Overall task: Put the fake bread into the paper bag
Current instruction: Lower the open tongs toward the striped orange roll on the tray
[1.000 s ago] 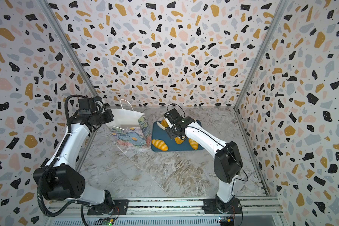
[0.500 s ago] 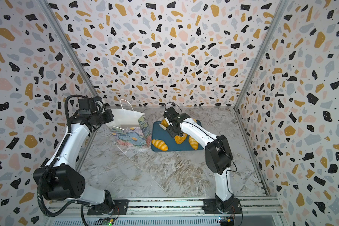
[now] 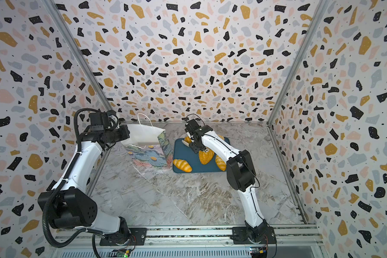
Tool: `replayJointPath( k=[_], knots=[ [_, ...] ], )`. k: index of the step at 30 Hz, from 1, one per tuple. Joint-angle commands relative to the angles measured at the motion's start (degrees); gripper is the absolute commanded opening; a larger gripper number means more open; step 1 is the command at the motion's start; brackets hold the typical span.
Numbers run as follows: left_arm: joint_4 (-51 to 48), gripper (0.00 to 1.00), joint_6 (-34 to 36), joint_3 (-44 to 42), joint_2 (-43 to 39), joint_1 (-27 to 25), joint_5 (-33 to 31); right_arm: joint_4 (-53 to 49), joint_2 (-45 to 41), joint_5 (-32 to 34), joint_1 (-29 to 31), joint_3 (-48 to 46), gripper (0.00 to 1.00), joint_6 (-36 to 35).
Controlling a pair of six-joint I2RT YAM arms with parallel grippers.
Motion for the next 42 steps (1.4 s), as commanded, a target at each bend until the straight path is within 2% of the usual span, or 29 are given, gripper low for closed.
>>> replayJointPath(
  k=[1,11,29,35,42],
  knots=[
    [1.4,0.00,-0.5,-0.7,-1.0,0.1,1.2,-2.7,0.4,0.6,-0.2,4.1,0.63,-0.9],
    [1.5,0.00,-0.5,-0.8,-1.1,0.1,1.6,-4.4,4.7,-0.9,-0.4,9.2,0.65,-1.5],
    [1.5,0.00,-0.6,-0.7,-1.1,0.1,1.9,-5.9,9.0,-1.1,-0.9,13.0,0.66,-1.9],
    [1.6,0.00,-0.7,-0.8,-1.2,0.1,2.1,-6.6,10.3,-1.4,-1.0,14.8,0.63,-1.9],
    [1.5,0.00,-0.7,-0.8,-1.2,0.1,2.0,-6.8,10.5,-1.9,-1.0,15.5,0.56,-1.6]
  ],
)
